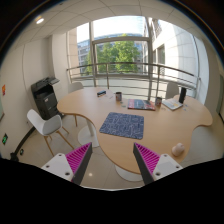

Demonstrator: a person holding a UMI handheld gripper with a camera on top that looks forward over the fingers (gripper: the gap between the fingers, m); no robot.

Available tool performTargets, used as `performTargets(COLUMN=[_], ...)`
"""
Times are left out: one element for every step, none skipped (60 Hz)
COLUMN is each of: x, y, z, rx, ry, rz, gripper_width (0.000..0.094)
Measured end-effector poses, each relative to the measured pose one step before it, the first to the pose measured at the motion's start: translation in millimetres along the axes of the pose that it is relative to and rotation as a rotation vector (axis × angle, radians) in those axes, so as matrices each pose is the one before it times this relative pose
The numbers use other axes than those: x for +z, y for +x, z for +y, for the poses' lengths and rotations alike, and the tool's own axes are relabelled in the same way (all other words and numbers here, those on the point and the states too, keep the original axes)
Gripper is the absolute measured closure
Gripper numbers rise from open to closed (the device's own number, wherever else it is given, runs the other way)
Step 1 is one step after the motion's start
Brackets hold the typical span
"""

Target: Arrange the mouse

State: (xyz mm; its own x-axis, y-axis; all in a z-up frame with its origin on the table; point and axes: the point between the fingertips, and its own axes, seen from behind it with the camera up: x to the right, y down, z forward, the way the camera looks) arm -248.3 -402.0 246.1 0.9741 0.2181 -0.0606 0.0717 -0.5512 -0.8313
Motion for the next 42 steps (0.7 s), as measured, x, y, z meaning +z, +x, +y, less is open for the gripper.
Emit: performTargets(x=[-0.05,0.2,0.29,0.55,0.88,1.22,-0.28,3.23,3.44,3.19,4.02,5.07,4.25,4.04,4.7,4.56,5.18,5.33,4.6,5.24,5.23,5.95,6.08,6.05,6.16,6.26,6.62,6.98,6.9,6.79,6.95,7.77,8.01,7.4,6.77,7.76,7.36,7.4,6.94,7.44,6.73,6.88], y=[0.82,1.16,1.47,2.37,3.56,4.43,5.0,7.23,8.83,7.63,8.21,5.94,8.73,8.87,9.29,9.71,9.99,10.43,11.33,11.24,11.67,10.73,10.72,10.86,10.87,11.06,10.09,9.63,9.33,9.17,8.1,7.98,7.51,8.07,7.35,7.11,6.31,5.81,5.58,5.43,5.99,5.75], z=[1.61,1.7,2.16,2.3,2.57,2.58,6.78,4.35,5.22,5.18,6.24,6.74,6.26,6.13,6.17,6.42,6.3,5.72,5.92,5.15,4.24,3.89,3.39,3.36,3.3,2.42,2.38,1.53,1.11,0.95,0.15,0.83,-0.02,-0.72,-0.48,-0.23,-0.88,-1.02,-1.62,-1.09,-1.81,-1.32], rx=[0.0057,0.0054,0.0045,0.0029,0.0021,0.0018,0.0016,0.0027,0.0035,0.0037,0.0044,0.0051,0.0062,0.0072,0.0072,0.0067,0.0053,0.0047,0.0037,0.0036,0.0033,0.002,0.0008,-0.0001,0.0001,0.0005,0.0007,0.0007,0.0009,0.0016,0.0024,0.0037,0.0048,0.005,0.0055,0.0064,0.0067,0.0062,0.0054,0.0043,0.0042,0.0045], ry=[-0.0048,-0.00589,-0.00711,-0.0064,-0.00618,-0.0056,-0.00462,-0.0067,-0.00767,-0.00877,-0.01027,-0.01137,-0.01025,-0.00849,-0.00863,-0.0094,-0.00992,-0.00985,-0.0087,-0.00658,-0.00539,-0.0037,-0.0026,-0.00157,-0.00144,-0.00156,-0.00091,0.00059,0.00242,0.00239,0.00151,0.00106,0.0016,0.00278,0.00255,0.00187,0.00152,0.00149,0.0014,0.00097,0.0007,0.00061], rz=[0.00275,0.00347,0.00343,0.0044,0.00573,0.00715,0.00712,0.0068,0.00754,0.00789,0.00731,0.0086,0.00795,0.00843,0.00905,0.00959,0.01027,0.01103,0.01272,0.01395,0.01398,0.01345,0.01352,0.01376,0.01391,0.01278,0.01173,0.01061,0.00952,0.00846,0.00623,0.0058,0.00476,0.00453,0.00386,0.00353,0.00268,0.00131,0.00152,0.00225,0.00269,0.00332], gripper_width=[0.0091,0.0094,0.0094,0.0093,0.0094,0.0093,0.0089,0.0091,0.0091,0.0092,0.0093,0.0092,0.0092,0.0092,0.0092,0.0092,0.0092,0.0089,0.0089,0.009,0.0087,0.009,0.0089,0.009,0.009,0.0089,0.009,0.0088,0.009,0.0092,0.0092,0.009,0.0087,0.0089,0.0091,0.009,0.0089,0.0091,0.0091,0.009,0.009,0.0091])
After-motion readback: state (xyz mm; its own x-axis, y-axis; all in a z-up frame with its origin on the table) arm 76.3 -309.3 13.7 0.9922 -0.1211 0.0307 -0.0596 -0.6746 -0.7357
